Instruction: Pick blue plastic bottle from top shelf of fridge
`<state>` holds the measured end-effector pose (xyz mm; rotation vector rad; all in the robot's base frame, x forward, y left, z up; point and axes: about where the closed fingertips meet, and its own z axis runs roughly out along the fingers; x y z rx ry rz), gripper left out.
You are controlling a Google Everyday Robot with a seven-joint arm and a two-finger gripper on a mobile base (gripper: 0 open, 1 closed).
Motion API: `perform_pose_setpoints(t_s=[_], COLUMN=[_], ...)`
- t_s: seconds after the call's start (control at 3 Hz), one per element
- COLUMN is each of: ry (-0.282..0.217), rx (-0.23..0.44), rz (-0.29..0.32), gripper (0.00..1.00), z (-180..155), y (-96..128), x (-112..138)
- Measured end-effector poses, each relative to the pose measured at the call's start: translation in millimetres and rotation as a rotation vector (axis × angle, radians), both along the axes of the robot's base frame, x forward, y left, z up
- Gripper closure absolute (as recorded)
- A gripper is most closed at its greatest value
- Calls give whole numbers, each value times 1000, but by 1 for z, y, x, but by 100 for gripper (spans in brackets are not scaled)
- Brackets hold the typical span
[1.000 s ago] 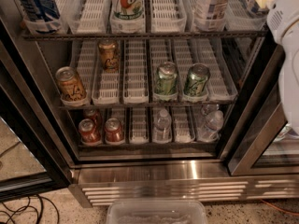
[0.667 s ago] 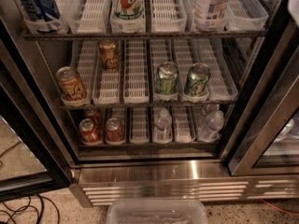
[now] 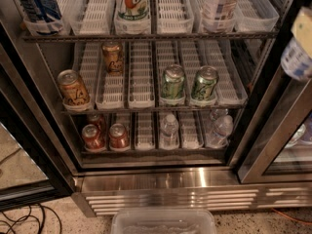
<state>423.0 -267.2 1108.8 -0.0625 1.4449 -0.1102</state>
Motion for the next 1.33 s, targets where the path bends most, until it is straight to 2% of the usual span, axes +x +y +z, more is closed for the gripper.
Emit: perform_pose_setpoints(t_s=[0.33,0.67,1.0,1.33], ry=[149,189,189,173], rx=[166,248,248,233], rz=[-3,20,20,128], gripper=[100,100,100,100], z=[-64,-74,-73,-70], y=[3,3,4,27], x=[-27,-46,-46,-40])
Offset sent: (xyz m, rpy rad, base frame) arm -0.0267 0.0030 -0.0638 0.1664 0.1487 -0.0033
